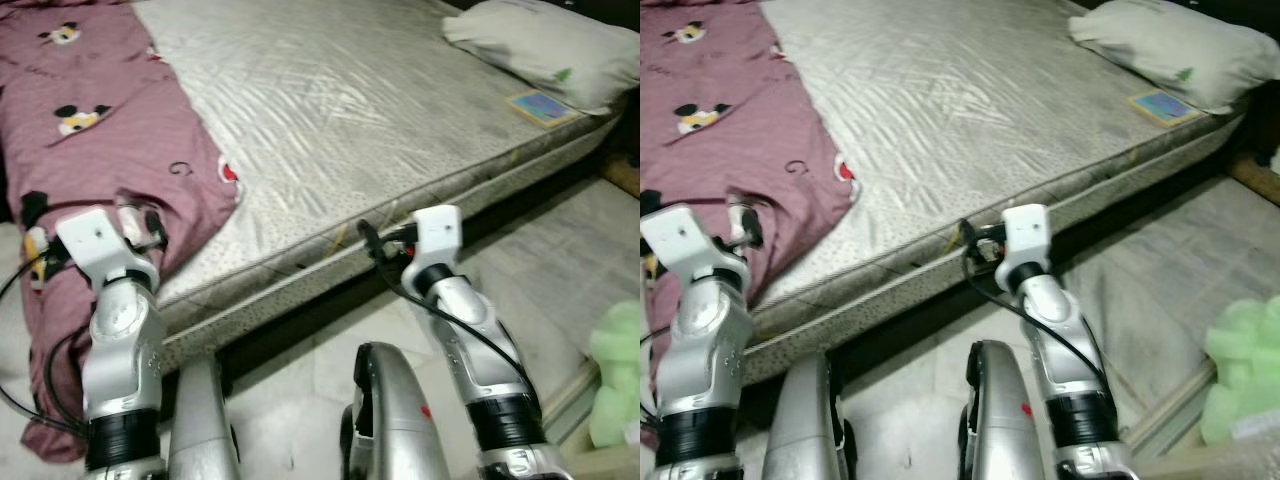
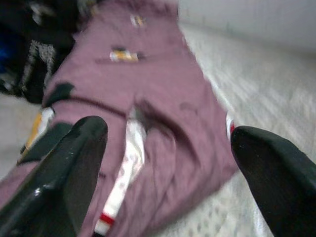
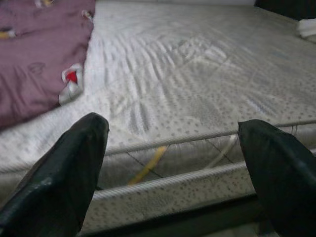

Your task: Clean up the room

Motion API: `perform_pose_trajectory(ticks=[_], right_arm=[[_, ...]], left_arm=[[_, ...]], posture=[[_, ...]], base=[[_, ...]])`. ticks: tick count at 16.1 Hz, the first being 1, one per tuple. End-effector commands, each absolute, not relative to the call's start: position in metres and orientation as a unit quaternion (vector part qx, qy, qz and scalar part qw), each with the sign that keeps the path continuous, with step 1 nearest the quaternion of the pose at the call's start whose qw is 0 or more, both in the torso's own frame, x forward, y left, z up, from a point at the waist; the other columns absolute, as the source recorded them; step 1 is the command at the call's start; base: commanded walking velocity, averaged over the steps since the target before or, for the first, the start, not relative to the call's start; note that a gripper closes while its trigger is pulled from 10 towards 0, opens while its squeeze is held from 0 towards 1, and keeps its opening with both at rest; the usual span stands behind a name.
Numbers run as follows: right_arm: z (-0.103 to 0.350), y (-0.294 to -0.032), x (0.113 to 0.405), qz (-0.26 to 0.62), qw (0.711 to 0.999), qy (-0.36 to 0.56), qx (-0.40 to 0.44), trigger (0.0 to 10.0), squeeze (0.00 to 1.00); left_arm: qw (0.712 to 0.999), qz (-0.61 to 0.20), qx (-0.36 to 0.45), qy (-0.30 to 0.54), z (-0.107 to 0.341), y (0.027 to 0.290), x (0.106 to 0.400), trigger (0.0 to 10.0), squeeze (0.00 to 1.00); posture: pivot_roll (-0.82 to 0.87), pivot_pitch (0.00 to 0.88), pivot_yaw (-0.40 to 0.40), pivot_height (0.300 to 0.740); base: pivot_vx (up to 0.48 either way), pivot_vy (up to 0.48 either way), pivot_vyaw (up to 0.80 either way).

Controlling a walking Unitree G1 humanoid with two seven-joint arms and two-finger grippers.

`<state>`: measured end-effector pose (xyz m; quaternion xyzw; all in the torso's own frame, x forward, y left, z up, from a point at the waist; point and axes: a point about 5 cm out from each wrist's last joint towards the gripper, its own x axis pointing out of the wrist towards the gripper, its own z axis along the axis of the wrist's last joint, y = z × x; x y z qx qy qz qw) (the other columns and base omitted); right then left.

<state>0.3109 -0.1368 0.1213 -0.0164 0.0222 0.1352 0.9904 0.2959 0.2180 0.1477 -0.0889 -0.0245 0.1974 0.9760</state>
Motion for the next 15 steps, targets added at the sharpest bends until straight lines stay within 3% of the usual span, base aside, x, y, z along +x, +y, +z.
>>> perform_pose_trajectory(ticks=[1, 6, 10, 15], right_arm=[[0.1211, -0.1351, 0.3103, 0.141, 0.990, 0.026, -0.016, 10.0, 0.00], [0.1209, -0.1327, 0.3080, 0.150, 0.988, 0.024, -0.018, 10.0, 0.00], [0.1203, -0.1344, 0.3084, 0.144, 0.989, 0.025, -0.016, 10.0, 0.00], [0.1199, -0.1359, 0.3077, 0.140, 0.990, 0.026, -0.020, 10.0, 0.00]], left_arm=[[0.975, 0.203, -0.086, 0.003, 0.1349, 0.2214, 0.2925, 10.0, 0.00], [0.976, 0.196, -0.092, 0.003, 0.1320, 0.2178, 0.2923, 10.0, 0.00], [0.976, 0.191, -0.100, 0.007, 0.1294, 0.2165, 0.2932, 10.0, 0.00], [0.977, 0.187, -0.105, 0.003, 0.1313, 0.2173, 0.2978, 10.0, 0.00]], posture=[[-0.08, 0.123, -0.053, 0.538], [-0.08, 0.129, -0.052, 0.538], [-0.08, 0.130, -0.051, 0.538], [-0.09, 0.130, -0.049, 0.538]], base=[[0.000, 0.000, 0.00], [0.057, 0.061, 0.47], [0.281, 0.389, 0.00], [0.000, 0.000, 0.00]])
